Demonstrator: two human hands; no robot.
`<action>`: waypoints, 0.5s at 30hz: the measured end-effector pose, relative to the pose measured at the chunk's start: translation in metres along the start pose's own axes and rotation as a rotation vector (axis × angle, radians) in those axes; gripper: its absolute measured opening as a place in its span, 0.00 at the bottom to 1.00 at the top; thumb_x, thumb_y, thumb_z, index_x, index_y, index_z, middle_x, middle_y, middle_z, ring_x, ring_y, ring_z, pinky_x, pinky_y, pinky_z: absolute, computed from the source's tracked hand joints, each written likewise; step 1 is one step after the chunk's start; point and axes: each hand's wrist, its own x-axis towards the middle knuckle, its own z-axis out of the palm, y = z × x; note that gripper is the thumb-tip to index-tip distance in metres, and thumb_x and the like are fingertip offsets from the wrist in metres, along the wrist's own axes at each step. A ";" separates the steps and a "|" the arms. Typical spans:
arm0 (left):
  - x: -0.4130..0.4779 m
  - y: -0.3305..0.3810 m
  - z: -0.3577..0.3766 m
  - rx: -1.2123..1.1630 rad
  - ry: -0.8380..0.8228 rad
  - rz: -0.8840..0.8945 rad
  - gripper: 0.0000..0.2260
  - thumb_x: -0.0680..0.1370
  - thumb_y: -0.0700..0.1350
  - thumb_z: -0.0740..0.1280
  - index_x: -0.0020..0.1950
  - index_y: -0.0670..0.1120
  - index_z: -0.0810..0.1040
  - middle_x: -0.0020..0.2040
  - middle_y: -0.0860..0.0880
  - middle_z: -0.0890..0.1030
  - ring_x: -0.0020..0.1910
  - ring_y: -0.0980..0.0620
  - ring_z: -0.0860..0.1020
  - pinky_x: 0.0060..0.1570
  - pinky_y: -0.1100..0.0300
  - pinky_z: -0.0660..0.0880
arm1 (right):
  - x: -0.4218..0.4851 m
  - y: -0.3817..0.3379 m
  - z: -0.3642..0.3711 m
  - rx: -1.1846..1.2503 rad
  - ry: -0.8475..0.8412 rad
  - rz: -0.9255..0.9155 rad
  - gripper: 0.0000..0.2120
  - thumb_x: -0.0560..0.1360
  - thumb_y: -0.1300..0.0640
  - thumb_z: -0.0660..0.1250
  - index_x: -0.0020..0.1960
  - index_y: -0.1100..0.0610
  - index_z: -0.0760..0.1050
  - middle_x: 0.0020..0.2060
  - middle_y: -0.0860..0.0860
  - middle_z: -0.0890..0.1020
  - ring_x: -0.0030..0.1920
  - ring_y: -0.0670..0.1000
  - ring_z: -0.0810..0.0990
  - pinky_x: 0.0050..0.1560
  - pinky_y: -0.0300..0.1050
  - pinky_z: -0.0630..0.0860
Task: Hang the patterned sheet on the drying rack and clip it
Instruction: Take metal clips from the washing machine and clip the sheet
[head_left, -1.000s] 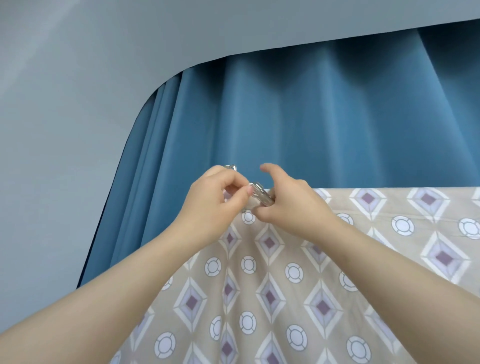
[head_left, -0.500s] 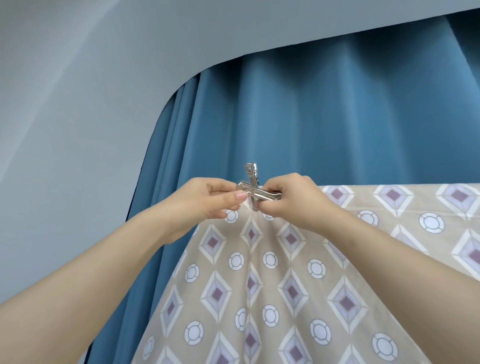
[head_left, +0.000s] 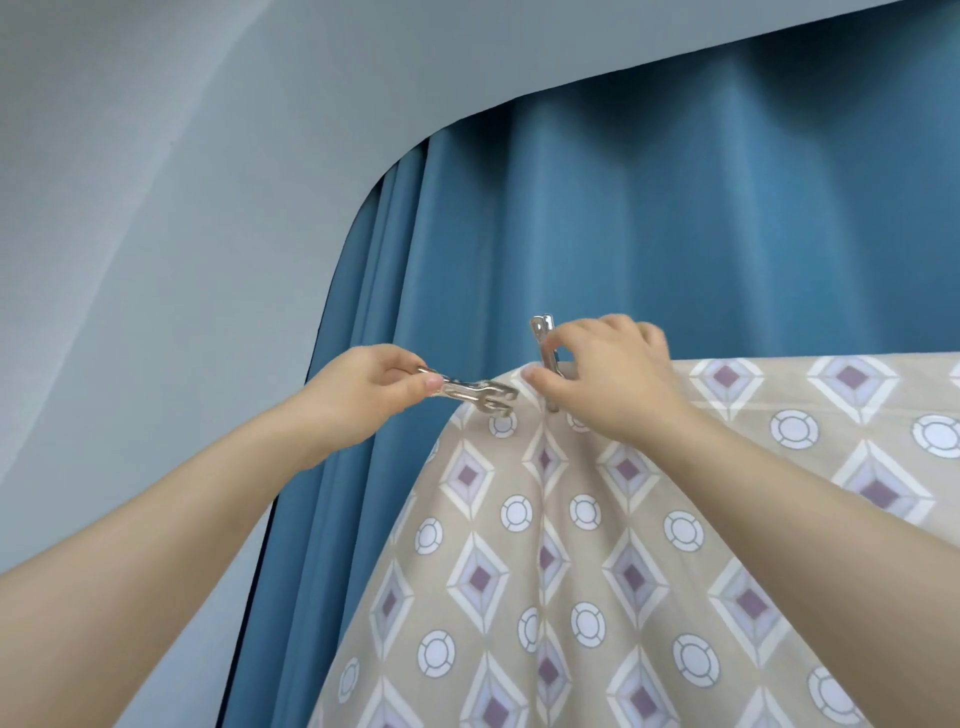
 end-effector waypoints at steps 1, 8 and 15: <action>0.000 -0.003 -0.003 0.058 0.036 -0.004 0.13 0.76 0.53 0.66 0.57 0.49 0.76 0.53 0.53 0.81 0.55 0.49 0.77 0.50 0.57 0.73 | 0.003 0.004 0.004 -0.102 -0.031 0.041 0.21 0.76 0.38 0.55 0.60 0.51 0.71 0.60 0.48 0.75 0.66 0.53 0.65 0.65 0.50 0.55; -0.002 -0.011 -0.011 0.326 0.229 0.027 0.14 0.77 0.51 0.66 0.58 0.44 0.77 0.51 0.48 0.81 0.44 0.50 0.76 0.38 0.60 0.71 | 0.006 0.016 0.013 -0.215 -0.277 0.235 0.25 0.76 0.35 0.49 0.56 0.54 0.69 0.58 0.54 0.74 0.64 0.57 0.67 0.69 0.61 0.52; 0.001 -0.012 -0.005 0.429 0.245 0.041 0.12 0.77 0.51 0.66 0.53 0.43 0.78 0.43 0.46 0.81 0.36 0.52 0.73 0.33 0.62 0.68 | 0.003 0.015 0.016 -0.263 -0.225 0.215 0.24 0.77 0.36 0.51 0.58 0.54 0.69 0.59 0.54 0.74 0.64 0.57 0.67 0.68 0.59 0.54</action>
